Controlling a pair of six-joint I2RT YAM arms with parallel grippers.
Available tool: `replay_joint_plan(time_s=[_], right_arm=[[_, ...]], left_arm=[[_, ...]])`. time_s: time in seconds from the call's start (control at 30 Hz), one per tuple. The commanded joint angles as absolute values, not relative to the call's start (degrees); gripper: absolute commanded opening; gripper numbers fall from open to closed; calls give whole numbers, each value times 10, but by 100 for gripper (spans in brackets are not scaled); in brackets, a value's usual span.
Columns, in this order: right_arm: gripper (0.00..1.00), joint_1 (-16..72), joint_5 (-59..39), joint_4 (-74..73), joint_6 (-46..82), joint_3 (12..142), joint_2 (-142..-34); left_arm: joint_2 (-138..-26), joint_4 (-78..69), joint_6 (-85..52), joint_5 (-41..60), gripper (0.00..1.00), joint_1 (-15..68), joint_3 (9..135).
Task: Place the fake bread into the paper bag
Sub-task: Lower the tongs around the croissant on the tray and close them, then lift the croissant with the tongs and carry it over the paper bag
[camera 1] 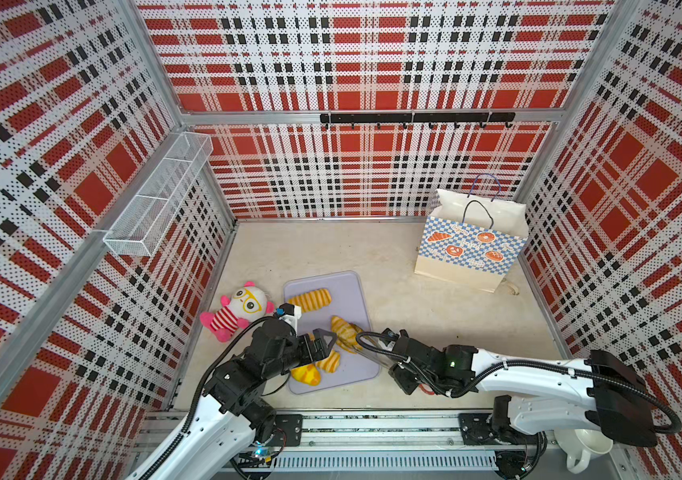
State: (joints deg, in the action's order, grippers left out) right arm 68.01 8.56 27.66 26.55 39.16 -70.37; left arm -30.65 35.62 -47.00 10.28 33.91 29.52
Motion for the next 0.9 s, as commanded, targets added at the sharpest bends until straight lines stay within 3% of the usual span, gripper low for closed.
replay_joint_plan(time_s=[0.0,0.27,0.63,0.87], right_arm=[[37,678,84,280,276,399,-678],[36,678,82,279,288,394,-641],[22,653,96,263,304,376,-585],[20,620,114,242,313,372,-506]], left_arm=[[-307,357,-458,98,98,343,312],[-311,357,-457,94,98,343,315],[-319,356,-457,83,98,343,329],[-308,314,-457,87,98,333,336]])
